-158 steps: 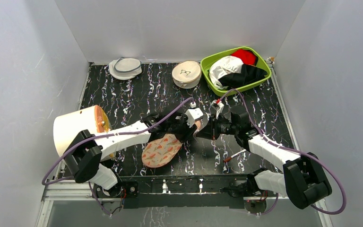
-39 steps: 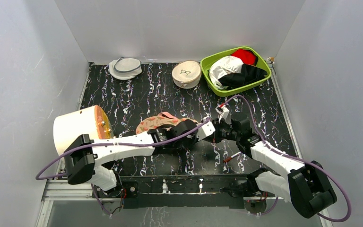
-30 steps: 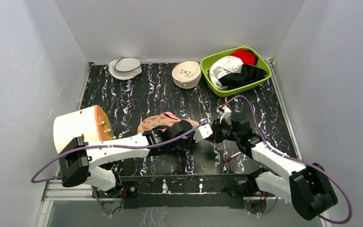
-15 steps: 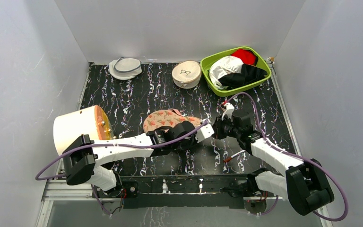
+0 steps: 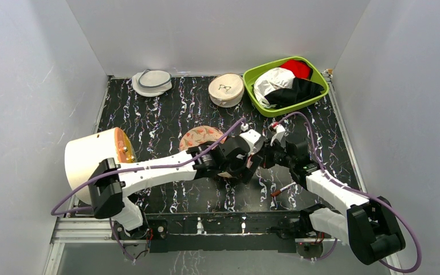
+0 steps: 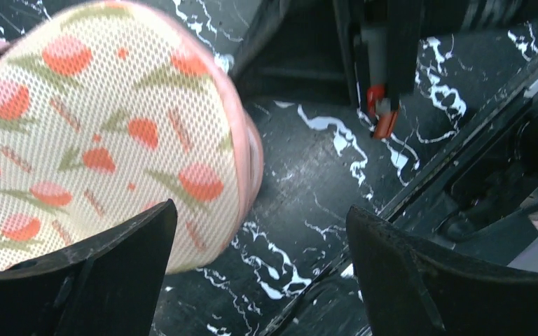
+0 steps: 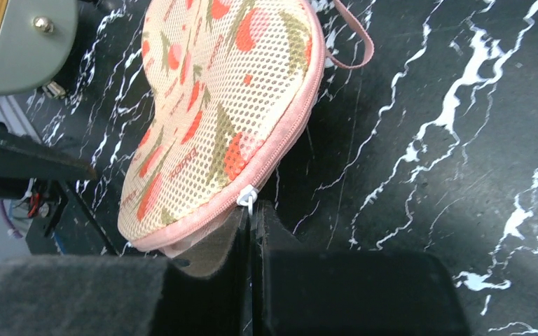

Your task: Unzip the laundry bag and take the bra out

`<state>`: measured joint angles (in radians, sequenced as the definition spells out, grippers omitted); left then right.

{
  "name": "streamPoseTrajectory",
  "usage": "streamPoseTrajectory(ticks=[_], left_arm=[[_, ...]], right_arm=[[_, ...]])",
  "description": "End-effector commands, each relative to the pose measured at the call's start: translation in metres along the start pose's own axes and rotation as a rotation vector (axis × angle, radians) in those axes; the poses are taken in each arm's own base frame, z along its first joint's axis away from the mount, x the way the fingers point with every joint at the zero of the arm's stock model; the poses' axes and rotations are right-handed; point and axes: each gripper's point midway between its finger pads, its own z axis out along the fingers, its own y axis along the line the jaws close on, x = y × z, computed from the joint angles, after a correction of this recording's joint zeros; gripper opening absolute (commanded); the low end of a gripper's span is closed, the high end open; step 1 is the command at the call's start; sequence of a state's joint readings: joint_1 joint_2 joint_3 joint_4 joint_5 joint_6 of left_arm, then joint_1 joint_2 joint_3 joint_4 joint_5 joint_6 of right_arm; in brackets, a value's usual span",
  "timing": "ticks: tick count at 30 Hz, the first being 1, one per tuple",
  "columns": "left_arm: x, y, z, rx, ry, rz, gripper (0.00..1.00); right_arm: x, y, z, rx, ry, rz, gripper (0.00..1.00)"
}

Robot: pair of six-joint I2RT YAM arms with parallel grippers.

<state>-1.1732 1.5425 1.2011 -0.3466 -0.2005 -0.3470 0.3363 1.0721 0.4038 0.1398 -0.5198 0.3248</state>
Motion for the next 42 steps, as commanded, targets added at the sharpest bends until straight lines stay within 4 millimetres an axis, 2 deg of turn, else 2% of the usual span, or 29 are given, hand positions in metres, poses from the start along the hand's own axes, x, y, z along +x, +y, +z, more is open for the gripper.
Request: streamPoseTrajectory(ticks=[1, 2, 3, 7, 12, 20, 25, 29, 33, 37, 39, 42], left_arm=[[-0.006, 0.007, 0.011, -0.079, 0.040, -0.001, 0.89], [-0.008, 0.009, 0.016, -0.101, 0.040, 0.013, 0.88], [-0.010, 0.012, 0.019, -0.118, 0.042, 0.029, 0.86], [-0.005, 0.017, 0.031, -0.147, 0.050, 0.067, 0.79], [0.010, 0.030, 0.036, -0.202, 0.071, 0.097, 0.71], [0.025, 0.037, 0.033, -0.198, 0.082, 0.136, 0.47], [0.033, 0.045, 0.022, -0.204, 0.086, 0.162, 0.28], [0.046, 0.055, 0.011, -0.213, 0.084, 0.183, 0.19], [0.052, 0.062, 0.001, -0.220, 0.065, 0.188, 0.15], [0.055, 0.059, -0.006, -0.183, 0.043, 0.183, 0.11], [0.054, 0.055, -0.008, -0.153, 0.028, 0.188, 0.11], [0.059, 0.054, -0.009, -0.135, 0.026, 0.197, 0.11]], right_arm=[[-0.010, 0.021, -0.005, -0.110, -0.070, -0.022, 0.00], [-0.012, 0.024, -0.006, -0.119, -0.079, -0.014, 0.00], [0.006, 0.020, -0.007, -0.117, -0.049, 0.016, 0.00], [0.018, 0.028, -0.010, -0.165, -0.049, 0.060, 0.00], [0.028, 0.037, -0.009, -0.207, -0.041, 0.093, 0.00], [0.045, 0.063, 0.007, -0.253, 0.036, 0.068, 0.00], [0.041, 0.067, 0.010, -0.254, 0.033, 0.089, 0.00], [0.040, 0.062, 0.012, -0.224, 0.040, 0.082, 0.00], [0.041, 0.051, 0.016, -0.163, 0.058, 0.070, 0.00], [0.043, 0.035, 0.019, -0.078, 0.080, 0.047, 0.00], [0.027, 0.033, 0.022, -0.044, 0.056, 0.022, 0.00], [0.020, 0.029, 0.025, -0.023, 0.053, 0.010, 0.00]])
